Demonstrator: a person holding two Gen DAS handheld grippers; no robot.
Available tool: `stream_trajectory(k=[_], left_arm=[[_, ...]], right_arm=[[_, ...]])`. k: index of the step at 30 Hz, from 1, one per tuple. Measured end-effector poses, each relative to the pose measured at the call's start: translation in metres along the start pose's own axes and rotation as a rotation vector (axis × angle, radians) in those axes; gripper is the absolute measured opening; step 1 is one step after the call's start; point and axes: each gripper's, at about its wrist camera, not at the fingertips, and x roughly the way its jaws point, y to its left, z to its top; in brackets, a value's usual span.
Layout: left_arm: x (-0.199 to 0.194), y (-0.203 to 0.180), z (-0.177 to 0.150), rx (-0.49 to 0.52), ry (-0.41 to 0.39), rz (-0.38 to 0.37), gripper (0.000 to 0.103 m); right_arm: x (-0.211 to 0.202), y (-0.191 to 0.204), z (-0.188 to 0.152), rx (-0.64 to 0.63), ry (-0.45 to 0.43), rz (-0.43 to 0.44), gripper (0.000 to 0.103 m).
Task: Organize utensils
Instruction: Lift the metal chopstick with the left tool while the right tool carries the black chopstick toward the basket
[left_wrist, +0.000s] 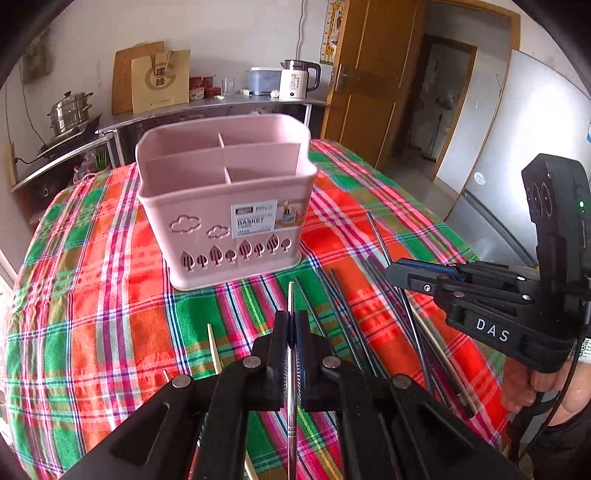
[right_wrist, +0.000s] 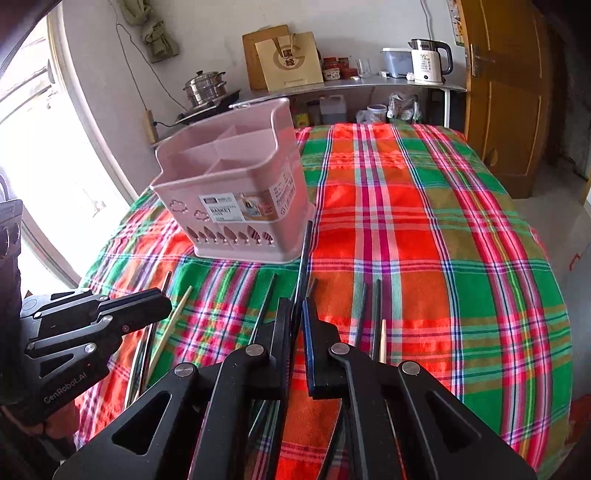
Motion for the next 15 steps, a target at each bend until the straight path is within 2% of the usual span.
stream_trajectory(k=[8, 15], left_arm=[[-0.053, 0.004, 0.020, -0.007, -0.106, -0.010, 0.004], [-0.079, -0.001, 0.028, 0.003, -0.150, 0.004, 0.004]], right_arm=[[-0.046, 0.011, 0.014, -0.024, -0.114, 0.031, 0.005], [-0.074, 0.014, 0.020, -0.042, -0.191, 0.043, 0.005]])
